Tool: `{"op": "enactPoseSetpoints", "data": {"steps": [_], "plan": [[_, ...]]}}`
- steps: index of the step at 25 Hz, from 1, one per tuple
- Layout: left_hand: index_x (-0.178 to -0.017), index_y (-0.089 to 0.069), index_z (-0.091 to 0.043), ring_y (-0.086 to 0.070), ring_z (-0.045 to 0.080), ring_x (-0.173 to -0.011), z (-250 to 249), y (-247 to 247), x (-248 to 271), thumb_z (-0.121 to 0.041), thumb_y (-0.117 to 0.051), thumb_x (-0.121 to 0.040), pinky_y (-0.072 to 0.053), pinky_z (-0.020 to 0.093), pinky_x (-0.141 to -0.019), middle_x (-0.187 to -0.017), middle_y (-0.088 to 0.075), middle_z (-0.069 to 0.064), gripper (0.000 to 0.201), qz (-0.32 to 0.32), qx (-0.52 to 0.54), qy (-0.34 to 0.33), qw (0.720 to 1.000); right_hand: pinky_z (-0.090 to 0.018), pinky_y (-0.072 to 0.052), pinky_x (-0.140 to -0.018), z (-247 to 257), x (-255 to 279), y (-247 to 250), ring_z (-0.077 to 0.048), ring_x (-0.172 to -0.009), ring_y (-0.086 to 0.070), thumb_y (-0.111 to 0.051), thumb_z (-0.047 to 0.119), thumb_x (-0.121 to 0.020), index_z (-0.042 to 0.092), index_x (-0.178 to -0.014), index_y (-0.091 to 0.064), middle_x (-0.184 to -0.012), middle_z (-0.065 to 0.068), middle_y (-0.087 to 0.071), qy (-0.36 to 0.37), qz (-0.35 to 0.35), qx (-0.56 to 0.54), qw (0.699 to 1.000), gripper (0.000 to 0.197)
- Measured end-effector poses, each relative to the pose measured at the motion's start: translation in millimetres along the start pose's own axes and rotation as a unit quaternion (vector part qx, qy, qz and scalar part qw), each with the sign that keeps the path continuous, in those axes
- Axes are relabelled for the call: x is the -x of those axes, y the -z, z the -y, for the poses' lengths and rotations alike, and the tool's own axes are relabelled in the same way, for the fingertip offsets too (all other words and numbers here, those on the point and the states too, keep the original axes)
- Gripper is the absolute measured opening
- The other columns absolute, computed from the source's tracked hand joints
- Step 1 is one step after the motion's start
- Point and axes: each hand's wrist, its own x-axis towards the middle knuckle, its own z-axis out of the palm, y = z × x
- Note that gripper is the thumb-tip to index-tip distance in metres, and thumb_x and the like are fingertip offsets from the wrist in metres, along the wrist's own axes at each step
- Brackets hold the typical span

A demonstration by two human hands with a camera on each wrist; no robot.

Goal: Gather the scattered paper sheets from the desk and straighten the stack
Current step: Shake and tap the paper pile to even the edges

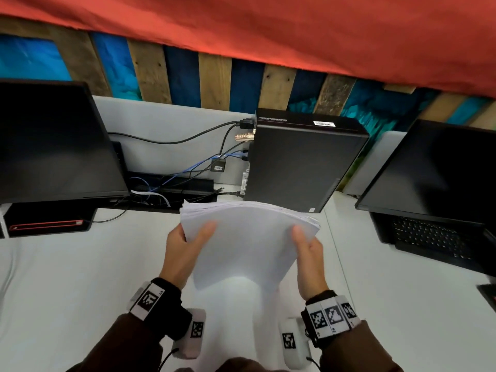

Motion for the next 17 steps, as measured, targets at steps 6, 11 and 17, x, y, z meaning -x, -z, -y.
{"op": "enactPoseSetpoints", "data": {"steps": [6, 11, 17], "plan": [[-0.075, -0.073, -0.02, -0.065, 0.017, -0.071, -47, -20, -4, -0.05, -0.048, -0.085, -0.05, 0.03, -0.065, -0.08, -0.072, 0.008, 0.04, -0.055, 0.033, -0.041, 0.997, -0.026, -0.039, -0.057, 44, -6, -16, 0.001, -0.047, -0.051, -0.04, 0.041, -0.086, 0.028, -0.046, -0.063, -0.05, 0.014, -0.059, -0.017, -0.02, -0.044, 0.999, 0.049], [-0.064, -0.071, -0.02, -0.062, 0.018, -0.065, -54, -21, -7, -0.042, -0.048, -0.09, -0.047, 0.028, -0.062, -0.072, -0.069, 0.008, 0.042, -0.07, 0.033, -0.02, 0.997, -0.027, -0.04, -0.053, 46, -9, -16, -0.001, -0.044, -0.05, -0.044, 0.033, -0.089, 0.025, -0.047, -0.058, -0.047, 0.012, -0.057, -0.009, -0.042, -0.023, 0.999, 0.045], [-0.102, -0.062, -0.03, -0.067, -0.002, -0.08, 1, 11, -7, -0.027, -0.074, -0.072, -0.056, 0.025, -0.073, -0.088, -0.074, -0.019, 0.033, 0.055, -0.045, -0.064, 0.995, -0.026, -0.055, -0.066, -12, -10, 5, -0.003, -0.073, -0.069, -0.073, 0.01, -0.077, 0.011, -0.092, -0.068, -0.083, 0.005, -0.073, 0.039, -0.011, 0.057, 0.998, 0.015]]}}
